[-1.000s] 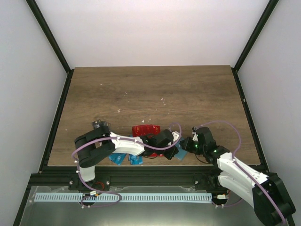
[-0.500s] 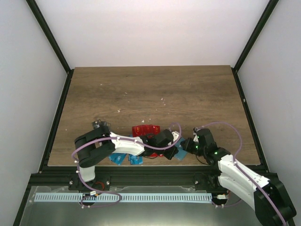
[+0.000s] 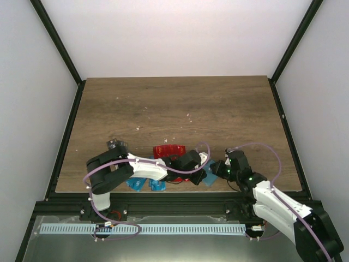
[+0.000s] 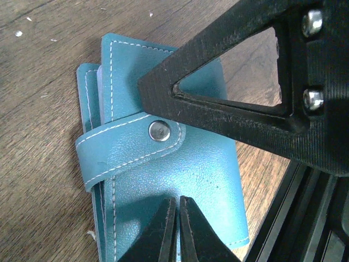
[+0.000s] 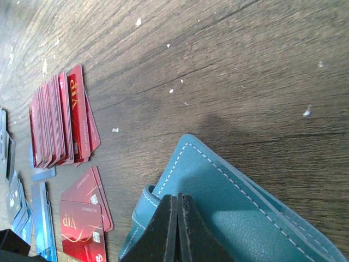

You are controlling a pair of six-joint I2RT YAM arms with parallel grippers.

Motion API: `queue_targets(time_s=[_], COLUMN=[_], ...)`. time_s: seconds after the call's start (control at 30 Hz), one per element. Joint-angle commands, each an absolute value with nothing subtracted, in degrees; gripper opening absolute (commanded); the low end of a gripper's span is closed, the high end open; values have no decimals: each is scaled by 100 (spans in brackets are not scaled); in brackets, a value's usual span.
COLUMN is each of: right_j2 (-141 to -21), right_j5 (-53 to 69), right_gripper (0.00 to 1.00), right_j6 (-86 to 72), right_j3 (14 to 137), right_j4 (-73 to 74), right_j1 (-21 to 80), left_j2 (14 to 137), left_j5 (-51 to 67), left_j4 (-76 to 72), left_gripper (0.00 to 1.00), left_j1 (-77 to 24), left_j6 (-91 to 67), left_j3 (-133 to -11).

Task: Put the credit cards into the card holder

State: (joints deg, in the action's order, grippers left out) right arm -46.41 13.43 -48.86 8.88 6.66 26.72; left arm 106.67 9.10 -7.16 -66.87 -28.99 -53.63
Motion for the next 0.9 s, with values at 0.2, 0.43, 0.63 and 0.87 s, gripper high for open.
queue_targets(time_s=[0.2, 0.43, 0.63, 0.87], right_j2=[-4312, -4028, -3915, -4023], right_j5=[1450, 1509, 1622, 1749], right_gripper=[1, 1, 1, 1], right_j6=[-5178, -5274, -5340, -5412], right_j3=[422, 283, 220, 123], right_j4=[742, 785, 802, 650], right_j1=[2686, 2685, 2689, 2698], left_j2=[10830, 10737, 10781, 10972], left_j5=[774, 765, 780, 785], left_j4=[-65, 85, 195, 130], left_gripper=[6, 6, 6, 6], left_j1=[-6706, -6711, -6706, -6702], left_j6=[-2944, -2984, -2975, -3014], left_j3=[-5223, -5360, -5526, -5526])
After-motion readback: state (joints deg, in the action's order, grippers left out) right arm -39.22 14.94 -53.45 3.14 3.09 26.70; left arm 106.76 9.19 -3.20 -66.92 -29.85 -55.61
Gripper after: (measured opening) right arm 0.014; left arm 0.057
